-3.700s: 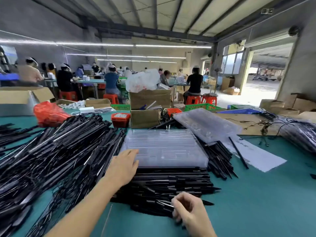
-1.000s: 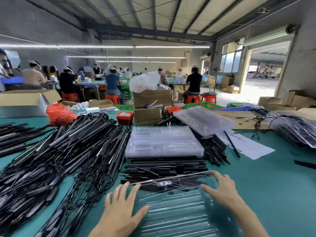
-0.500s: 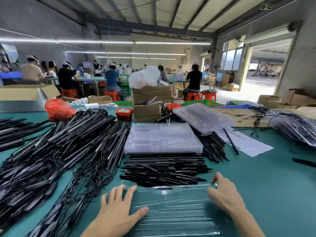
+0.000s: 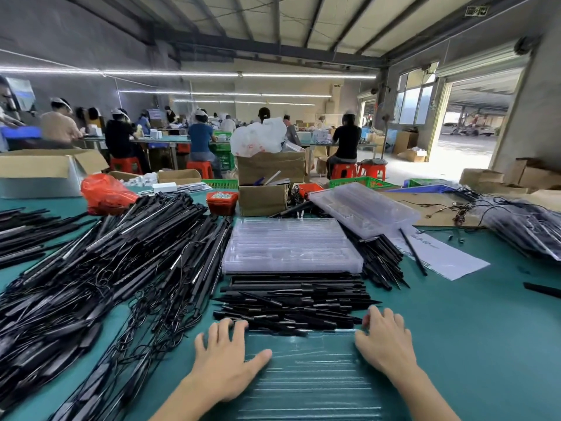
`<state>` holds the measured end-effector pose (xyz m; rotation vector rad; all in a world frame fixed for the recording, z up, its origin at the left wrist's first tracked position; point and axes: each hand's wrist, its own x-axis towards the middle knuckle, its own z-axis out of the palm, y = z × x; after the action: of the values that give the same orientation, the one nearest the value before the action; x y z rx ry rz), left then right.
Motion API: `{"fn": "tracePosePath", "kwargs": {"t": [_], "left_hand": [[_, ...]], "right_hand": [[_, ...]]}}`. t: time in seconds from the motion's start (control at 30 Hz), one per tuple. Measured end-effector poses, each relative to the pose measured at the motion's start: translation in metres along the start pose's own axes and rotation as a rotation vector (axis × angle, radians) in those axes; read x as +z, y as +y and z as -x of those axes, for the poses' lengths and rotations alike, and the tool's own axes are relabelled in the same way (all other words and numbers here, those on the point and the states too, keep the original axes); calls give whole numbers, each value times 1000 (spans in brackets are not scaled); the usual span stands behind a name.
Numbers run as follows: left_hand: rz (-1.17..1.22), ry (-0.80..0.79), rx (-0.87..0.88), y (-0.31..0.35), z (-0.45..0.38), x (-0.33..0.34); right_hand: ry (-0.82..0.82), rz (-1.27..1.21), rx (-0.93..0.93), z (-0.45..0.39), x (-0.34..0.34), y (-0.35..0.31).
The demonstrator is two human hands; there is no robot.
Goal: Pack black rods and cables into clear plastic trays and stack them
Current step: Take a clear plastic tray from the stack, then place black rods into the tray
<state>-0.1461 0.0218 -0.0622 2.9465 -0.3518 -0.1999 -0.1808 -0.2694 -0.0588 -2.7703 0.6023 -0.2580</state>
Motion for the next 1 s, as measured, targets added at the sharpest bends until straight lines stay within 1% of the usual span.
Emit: {"fn": "tracePosePath", "kwargs": {"t": [0.27,0.33,0.47,0.53,0.67,0.8,0.9,1.0], "left_hand": [[85,128,-6,-5,-14,1],[114,158,-3,-7,-12,4],[159,240,39,-10,-10,7],[161,276,82,-10,-8,7],[135,342,253,-7,-4,4],[191,331,353,-5,0,1],[193,329,365,-6,-1,-3],[138,274,383,-7,-4,-8]], "right_hand": [[73,-199,-15,-16,-2,3],[126,-245,-6,-16,-1,2],[301,-418,-10,-20,-4,1],[329,-448,-26,-29,-8,0],[209,-344,-16,-51,-10,-3],[16,-262,42,-68,-5,-9],[30,-222,88,-77,0,-12],[30,-252,113,-81,2,-10]]}}
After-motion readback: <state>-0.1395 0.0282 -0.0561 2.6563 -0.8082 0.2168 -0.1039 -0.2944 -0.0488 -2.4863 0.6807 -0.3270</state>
